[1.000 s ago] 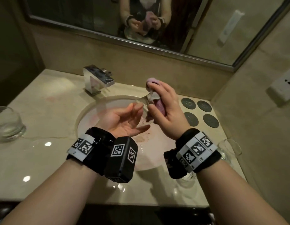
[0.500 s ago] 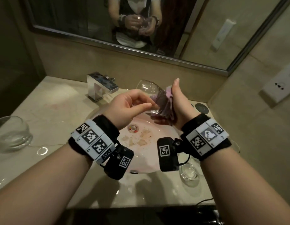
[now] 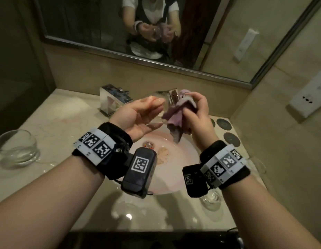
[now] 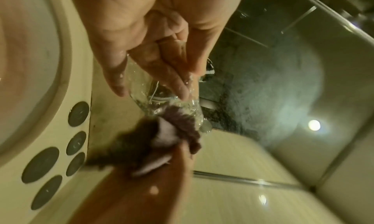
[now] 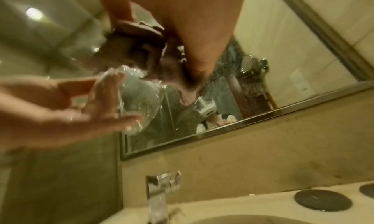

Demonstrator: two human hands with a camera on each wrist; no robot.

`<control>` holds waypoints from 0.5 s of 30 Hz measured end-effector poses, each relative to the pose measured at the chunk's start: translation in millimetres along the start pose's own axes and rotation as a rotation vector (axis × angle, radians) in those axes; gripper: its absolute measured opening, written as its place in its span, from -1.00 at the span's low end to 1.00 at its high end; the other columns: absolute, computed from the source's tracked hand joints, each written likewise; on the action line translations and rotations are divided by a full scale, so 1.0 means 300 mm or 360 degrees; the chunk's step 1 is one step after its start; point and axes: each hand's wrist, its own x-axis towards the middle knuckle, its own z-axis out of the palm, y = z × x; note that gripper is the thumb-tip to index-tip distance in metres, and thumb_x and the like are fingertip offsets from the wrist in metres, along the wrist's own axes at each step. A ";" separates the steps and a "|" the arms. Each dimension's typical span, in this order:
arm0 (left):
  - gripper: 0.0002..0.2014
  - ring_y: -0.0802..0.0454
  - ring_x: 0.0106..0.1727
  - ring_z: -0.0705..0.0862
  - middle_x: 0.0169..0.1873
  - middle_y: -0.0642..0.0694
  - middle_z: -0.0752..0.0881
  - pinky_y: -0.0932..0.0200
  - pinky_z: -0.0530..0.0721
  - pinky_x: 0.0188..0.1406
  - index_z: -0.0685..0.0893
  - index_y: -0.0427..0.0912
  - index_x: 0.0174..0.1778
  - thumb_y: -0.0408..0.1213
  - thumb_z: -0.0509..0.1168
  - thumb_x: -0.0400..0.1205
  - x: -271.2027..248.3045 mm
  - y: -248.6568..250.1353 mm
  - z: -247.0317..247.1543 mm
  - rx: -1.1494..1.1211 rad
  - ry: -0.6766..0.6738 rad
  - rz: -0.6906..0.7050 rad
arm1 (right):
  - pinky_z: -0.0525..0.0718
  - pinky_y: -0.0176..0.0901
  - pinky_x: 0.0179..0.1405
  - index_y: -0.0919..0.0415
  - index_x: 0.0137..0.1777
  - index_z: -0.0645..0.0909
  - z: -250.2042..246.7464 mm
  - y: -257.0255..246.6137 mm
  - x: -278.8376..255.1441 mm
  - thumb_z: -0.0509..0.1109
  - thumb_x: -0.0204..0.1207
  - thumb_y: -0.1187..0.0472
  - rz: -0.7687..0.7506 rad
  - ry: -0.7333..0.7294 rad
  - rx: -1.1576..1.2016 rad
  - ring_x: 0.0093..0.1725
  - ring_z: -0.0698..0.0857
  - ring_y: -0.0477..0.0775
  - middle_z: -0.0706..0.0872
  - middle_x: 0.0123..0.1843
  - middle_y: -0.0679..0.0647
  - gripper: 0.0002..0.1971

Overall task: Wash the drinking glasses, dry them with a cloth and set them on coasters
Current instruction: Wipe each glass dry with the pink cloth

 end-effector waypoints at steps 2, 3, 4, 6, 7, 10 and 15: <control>-0.93 0.17 -0.29 0.77 -0.33 0.01 0.80 -0.17 0.63 0.11 0.65 -0.12 -0.15 -0.31 0.26 0.55 0.004 -0.010 0.016 -0.0171 0.0012 -0.0046 | 0.43 0.03 0.48 -0.26 0.43 0.21 -0.022 0.043 -0.012 0.35 0.38 -0.02 -0.0209 -0.0203 -0.0126 0.48 0.39 0.03 0.27 0.53 0.15 -0.37; -0.93 0.15 -0.29 0.78 -0.32 -0.01 0.81 -0.17 0.66 0.04 0.66 -0.13 -0.15 -0.31 0.29 0.50 0.005 -0.017 0.026 -0.0216 -0.0005 -0.0062 | 0.37 0.18 0.52 -0.30 0.51 0.10 -0.029 0.056 -0.011 0.39 0.38 -0.12 -0.0197 -0.0282 -0.0113 0.54 0.33 0.06 0.22 0.57 0.13 -0.26; -0.91 0.14 -0.28 0.78 -0.31 -0.02 0.81 -0.17 0.68 0.01 0.67 -0.14 -0.15 -0.30 0.30 0.46 0.009 -0.027 0.035 -0.0239 -0.0025 -0.0068 | 0.36 0.21 0.52 -0.32 0.56 0.01 -0.040 0.054 -0.001 0.42 0.35 -0.25 -0.0114 -0.0308 0.0006 0.56 0.32 0.05 0.19 0.61 0.11 -0.15; -0.90 0.13 -0.28 0.79 -0.32 -0.02 0.81 -0.19 0.71 0.01 0.67 -0.14 -0.16 -0.30 0.30 0.43 0.020 -0.052 0.048 -0.0253 -0.0042 -0.0054 | 0.43 0.13 0.49 -0.13 0.63 0.00 -0.080 0.044 0.033 0.33 0.32 -0.40 0.0165 -0.0228 0.0518 0.51 0.41 0.05 0.28 0.60 0.09 -0.06; -0.89 0.13 -0.28 0.79 -0.33 -0.02 0.81 -0.20 0.72 0.00 0.67 -0.14 -0.16 -0.30 0.30 0.43 0.027 -0.065 0.055 -0.0264 -0.0040 -0.0044 | 0.47 0.10 0.46 0.01 0.63 0.09 -0.104 0.040 0.043 0.24 0.45 -0.32 0.0292 -0.0171 0.0847 0.47 0.47 0.08 0.39 0.55 0.10 -0.18; -0.89 0.12 -0.29 0.79 -0.33 -0.02 0.82 -0.24 0.74 -0.08 0.66 -0.14 -0.16 -0.31 0.29 0.44 0.049 -0.112 0.077 -0.0313 -0.0046 -0.0051 | 0.58 -0.07 0.34 0.20 0.47 0.33 -0.162 0.045 0.058 0.13 0.63 0.26 0.0301 -0.0018 0.1114 0.37 0.57 0.07 0.60 0.34 0.07 -0.60; -0.86 0.14 -0.30 0.79 -0.32 -0.01 0.82 -0.09 0.78 -0.18 0.64 -0.13 -0.12 -0.30 0.28 0.42 0.076 -0.193 0.121 -0.0224 -0.0081 -0.0035 | 0.48 0.19 0.43 -0.08 0.32 0.45 -0.178 0.054 0.079 0.17 0.53 0.10 0.0043 -0.0094 0.0341 0.37 0.55 0.08 0.56 0.35 -0.01 -0.65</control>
